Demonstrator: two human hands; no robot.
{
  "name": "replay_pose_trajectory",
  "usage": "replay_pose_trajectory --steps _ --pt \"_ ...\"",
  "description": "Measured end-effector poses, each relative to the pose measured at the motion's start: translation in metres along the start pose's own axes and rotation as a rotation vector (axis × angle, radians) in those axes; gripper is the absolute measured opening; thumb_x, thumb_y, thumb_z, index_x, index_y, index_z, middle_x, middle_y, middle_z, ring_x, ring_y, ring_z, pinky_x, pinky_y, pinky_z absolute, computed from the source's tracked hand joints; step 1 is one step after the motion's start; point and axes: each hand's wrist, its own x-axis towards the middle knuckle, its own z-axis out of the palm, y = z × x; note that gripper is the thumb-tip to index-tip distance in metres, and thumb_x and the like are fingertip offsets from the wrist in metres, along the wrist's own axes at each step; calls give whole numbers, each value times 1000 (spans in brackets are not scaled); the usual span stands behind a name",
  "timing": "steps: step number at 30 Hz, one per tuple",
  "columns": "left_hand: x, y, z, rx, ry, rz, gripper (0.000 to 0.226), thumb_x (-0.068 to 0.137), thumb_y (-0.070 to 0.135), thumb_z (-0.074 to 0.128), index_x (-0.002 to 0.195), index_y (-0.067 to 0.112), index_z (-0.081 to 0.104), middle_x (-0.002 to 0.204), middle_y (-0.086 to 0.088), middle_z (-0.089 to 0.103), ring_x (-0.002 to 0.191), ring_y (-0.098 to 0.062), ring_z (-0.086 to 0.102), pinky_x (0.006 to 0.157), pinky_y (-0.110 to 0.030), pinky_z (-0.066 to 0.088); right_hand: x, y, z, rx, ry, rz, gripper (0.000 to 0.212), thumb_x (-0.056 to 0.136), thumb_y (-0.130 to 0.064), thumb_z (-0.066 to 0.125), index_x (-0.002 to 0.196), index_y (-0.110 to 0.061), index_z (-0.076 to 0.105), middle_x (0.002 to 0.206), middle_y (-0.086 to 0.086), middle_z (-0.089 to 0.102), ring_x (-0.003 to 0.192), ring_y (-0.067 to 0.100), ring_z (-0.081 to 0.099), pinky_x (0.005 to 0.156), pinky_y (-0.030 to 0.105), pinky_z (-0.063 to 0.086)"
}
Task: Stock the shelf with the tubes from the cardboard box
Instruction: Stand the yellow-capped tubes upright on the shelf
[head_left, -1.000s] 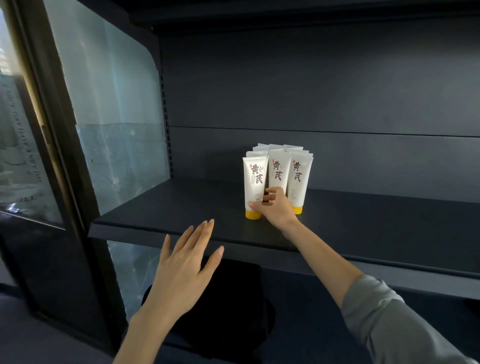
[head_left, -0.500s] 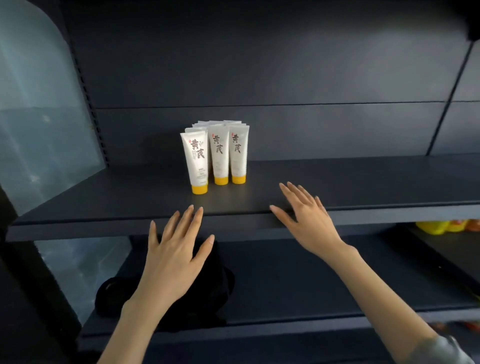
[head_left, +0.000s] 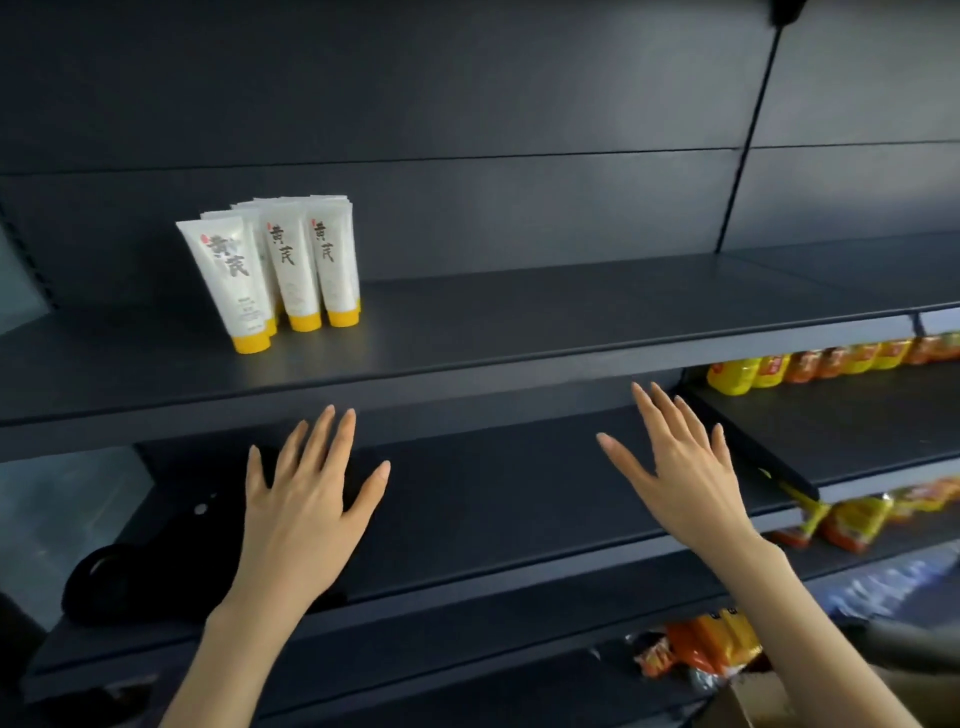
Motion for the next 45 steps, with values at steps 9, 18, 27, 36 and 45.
replay_pose_trajectory --steps 9,18,27,36,45 --pt "-21 104 49 20 -128 88 92 77 71 -4 151 21 18 158 -1 19 145 -24 20 114 -55 12 -65 135 -5 -109 -134 241 86 80 -72 18 152 -27 3 160 -3 4 147 19 1 117 51 6" --pt "-17 189 109 17 -279 227 84 81 67 7 152 21 15 159 -1 17 145 -22 18 114 -54 11 -139 235 1 -137 -242 533 80 87 -67 22 152 -26 1 161 -2 1 147 19 0 116 53 9" --pt "8 257 199 -24 -505 457 71 93 60 20 152 23 7 160 3 12 146 -16 11 117 -49 6 -192 283 40 0 -258 923 89 76 -71 17 152 -25 9 160 0 8 147 21 7 117 52 7" --pt "20 329 278 -20 -667 755 83 81 67 0 152 23 3 160 4 11 147 -15 7 117 -49 4 -213 304 109 108 -145 1192 82 84 -69 28 151 -22 18 158 3 20 144 23 22 114 51 21" --pt "7 393 344 -1 -790 898 84 78 69 -6 151 27 -4 160 5 5 147 -14 2 117 -45 0 -227 345 183 226 -123 1376 77 90 -62 38 150 -18 19 156 5 25 141 24 29 109 45 32"
